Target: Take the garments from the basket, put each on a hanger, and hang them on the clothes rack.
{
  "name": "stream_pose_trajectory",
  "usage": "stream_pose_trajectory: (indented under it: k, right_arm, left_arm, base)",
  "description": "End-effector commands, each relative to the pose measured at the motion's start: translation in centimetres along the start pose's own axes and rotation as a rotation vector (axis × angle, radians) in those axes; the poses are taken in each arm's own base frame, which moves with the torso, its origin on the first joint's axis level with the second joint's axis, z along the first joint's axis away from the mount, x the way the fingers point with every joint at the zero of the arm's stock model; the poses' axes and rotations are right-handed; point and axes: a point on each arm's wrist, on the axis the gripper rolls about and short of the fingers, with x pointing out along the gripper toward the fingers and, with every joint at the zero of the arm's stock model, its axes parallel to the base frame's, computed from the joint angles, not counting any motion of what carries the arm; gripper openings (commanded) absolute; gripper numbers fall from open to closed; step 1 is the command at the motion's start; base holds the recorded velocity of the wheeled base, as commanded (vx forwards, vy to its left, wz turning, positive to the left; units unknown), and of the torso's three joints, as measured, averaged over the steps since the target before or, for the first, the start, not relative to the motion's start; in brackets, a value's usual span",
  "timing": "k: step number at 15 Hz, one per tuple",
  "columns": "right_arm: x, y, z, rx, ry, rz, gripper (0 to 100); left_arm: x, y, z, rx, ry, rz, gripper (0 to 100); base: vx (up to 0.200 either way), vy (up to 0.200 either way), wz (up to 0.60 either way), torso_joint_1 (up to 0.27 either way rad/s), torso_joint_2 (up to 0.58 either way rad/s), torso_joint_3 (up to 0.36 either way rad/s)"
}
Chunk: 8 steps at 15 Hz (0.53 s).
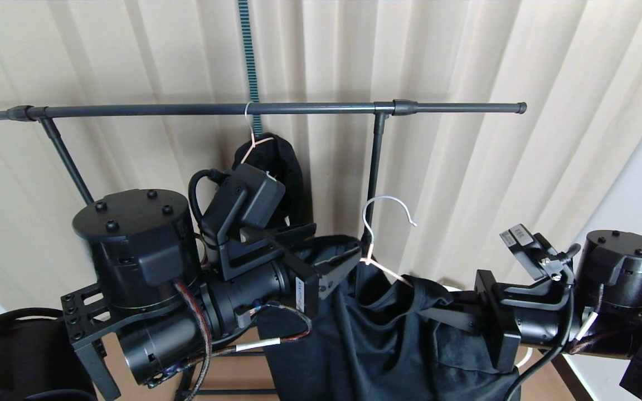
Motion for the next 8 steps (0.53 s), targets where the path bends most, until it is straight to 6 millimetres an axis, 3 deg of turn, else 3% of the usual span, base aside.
stream_pose_trajectory:
  k: [1, 6, 8]
  right_arm:
    - [0.0, 0.0, -0.1, 0.01, -0.004, 0.007, 0]
    - [-0.1, -0.1, -0.1, 0.011, -0.013, 0.007, 0]
    - [-0.3, -0.2, -0.1, 0.011, -0.016, -0.002, 0]
  left_arm:
    - [0.0, 0.0, -0.1, 0.0, 0.002, 0.0, 100]
    - [-0.3, 0.2, 0.1, -0.001, -0.004, 0.008, 100]
    - [-1.7, 1.4, 0.4, -0.004, -0.018, 0.055, 100]
  base:
    - [0.0, 0.0, 0.0, 0.0, 0.0, 0.0]
    - [0.0, 0.0, 0.0, 0.0, 0.0, 0.0]
    - [0.0, 0.0, 0.0, 0.0, 0.0, 0.0]
